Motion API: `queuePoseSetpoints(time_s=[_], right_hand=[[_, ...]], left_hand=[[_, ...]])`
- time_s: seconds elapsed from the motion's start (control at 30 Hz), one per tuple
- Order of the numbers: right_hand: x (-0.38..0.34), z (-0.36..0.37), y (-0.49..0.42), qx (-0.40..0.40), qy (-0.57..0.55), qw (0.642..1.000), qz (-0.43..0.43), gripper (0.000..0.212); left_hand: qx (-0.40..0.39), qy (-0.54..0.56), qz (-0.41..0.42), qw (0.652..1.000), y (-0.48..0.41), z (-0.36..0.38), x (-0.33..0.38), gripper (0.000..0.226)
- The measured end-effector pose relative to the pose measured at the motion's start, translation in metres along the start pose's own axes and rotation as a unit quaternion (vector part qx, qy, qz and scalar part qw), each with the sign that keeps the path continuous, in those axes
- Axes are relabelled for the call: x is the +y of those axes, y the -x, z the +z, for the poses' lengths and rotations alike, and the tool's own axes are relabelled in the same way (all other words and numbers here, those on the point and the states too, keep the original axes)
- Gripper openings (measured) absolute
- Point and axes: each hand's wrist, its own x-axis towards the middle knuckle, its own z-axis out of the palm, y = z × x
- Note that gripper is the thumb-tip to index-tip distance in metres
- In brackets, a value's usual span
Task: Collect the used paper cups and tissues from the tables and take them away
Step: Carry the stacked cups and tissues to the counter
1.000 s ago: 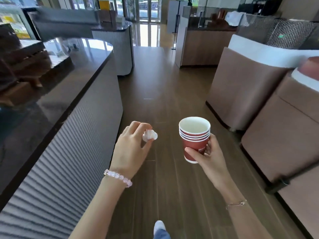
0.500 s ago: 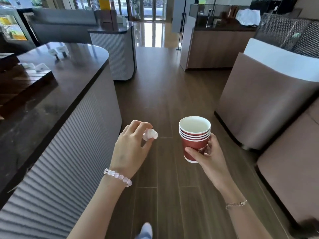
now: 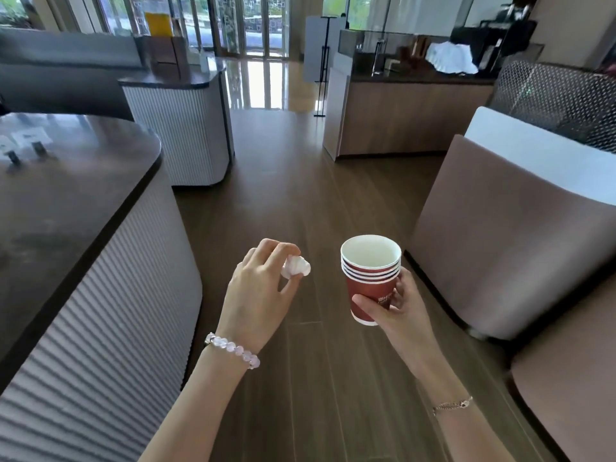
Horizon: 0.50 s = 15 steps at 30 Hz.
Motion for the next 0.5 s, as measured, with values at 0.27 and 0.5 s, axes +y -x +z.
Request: queuePoseSetpoints(time_s=[0.27, 0.5], right_hand=[[0.008, 0.019, -0.14, 0.025, 0.009, 1.0, 0.001, 0.062], [0.031, 0.026, -0.287, 0.008, 0.009, 1.0, -0.01, 0.063]], left_hand=[[-0.01, -0.004, 0.02, 1.0, -0.12, 0.059, -0.065, 0.017], [-0.006, -0.025, 0.001, 1.0, -0.228, 0.134, -0.122, 0.019]])
